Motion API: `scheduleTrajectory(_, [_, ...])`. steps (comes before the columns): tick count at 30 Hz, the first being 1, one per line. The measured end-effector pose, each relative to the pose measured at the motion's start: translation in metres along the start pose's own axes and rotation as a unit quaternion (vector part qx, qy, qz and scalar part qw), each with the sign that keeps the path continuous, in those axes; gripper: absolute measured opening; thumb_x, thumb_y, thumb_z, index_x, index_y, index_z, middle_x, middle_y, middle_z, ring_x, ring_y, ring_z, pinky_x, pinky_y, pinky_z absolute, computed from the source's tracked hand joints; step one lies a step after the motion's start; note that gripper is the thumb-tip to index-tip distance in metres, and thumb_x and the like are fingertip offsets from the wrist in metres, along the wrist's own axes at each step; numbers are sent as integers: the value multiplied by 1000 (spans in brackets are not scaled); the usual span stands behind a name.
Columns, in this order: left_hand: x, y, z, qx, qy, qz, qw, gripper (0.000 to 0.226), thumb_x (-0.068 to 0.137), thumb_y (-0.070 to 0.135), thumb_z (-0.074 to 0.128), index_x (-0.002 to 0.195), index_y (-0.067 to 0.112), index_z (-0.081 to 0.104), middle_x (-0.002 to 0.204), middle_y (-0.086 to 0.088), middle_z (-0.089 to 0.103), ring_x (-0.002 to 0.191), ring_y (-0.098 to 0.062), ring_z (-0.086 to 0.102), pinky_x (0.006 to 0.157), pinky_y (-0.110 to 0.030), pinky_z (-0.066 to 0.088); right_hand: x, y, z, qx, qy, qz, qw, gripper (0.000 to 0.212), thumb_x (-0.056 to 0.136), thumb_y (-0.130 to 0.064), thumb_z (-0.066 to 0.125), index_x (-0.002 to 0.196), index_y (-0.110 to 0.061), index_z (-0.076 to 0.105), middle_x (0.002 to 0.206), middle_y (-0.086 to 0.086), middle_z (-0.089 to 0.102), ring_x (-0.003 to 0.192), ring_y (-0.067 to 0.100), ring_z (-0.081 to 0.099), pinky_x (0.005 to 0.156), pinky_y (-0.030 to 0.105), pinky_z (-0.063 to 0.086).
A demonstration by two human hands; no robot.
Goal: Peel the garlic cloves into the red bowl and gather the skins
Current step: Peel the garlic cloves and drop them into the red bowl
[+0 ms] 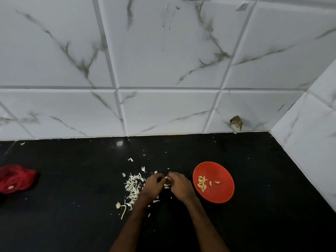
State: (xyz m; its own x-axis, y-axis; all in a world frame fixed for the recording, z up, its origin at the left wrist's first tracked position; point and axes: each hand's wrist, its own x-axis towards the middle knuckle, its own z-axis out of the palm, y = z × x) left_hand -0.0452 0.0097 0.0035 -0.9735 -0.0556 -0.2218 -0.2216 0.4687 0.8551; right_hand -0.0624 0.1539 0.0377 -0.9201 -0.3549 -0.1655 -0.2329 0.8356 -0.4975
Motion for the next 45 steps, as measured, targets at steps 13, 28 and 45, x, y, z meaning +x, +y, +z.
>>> scheduleTrajectory(13, [-3, 9, -2, -74, 37, 2, 997, 21, 72, 34, 56, 54, 29, 64, 53, 6, 57, 52, -7, 46, 53, -27, 38, 2, -3, -1, 18, 14, -2, 1000, 15, 95, -14, 50, 83, -20, 57, 84, -5, 64, 78, 12, 62, 71, 37, 53])
scheduleTrajectory(28, [-13, 16, -7, -148, 35, 30, 988, 43, 88, 1, 57, 51, 24, 56, 50, 9, 48, 48, -3, 39, 49, -18, 32, 4, 3, 10, 187, 12, 25, 982, 22, 96, -4, 52, 82, -15, 66, 77, -2, 63, 71, 7, 57, 67, 33, 48])
scheduleTrajectory(45, [-17, 7, -8, -82, 35, 38, 995, 30, 82, 12, 63, 54, 21, 55, 53, 6, 44, 52, -7, 36, 48, -22, 28, 5, 2, 10, 259, -88, 101, 956, 19, 86, 6, 45, 75, 4, 60, 59, 0, 54, 57, 9, 48, 54, 26, 36])
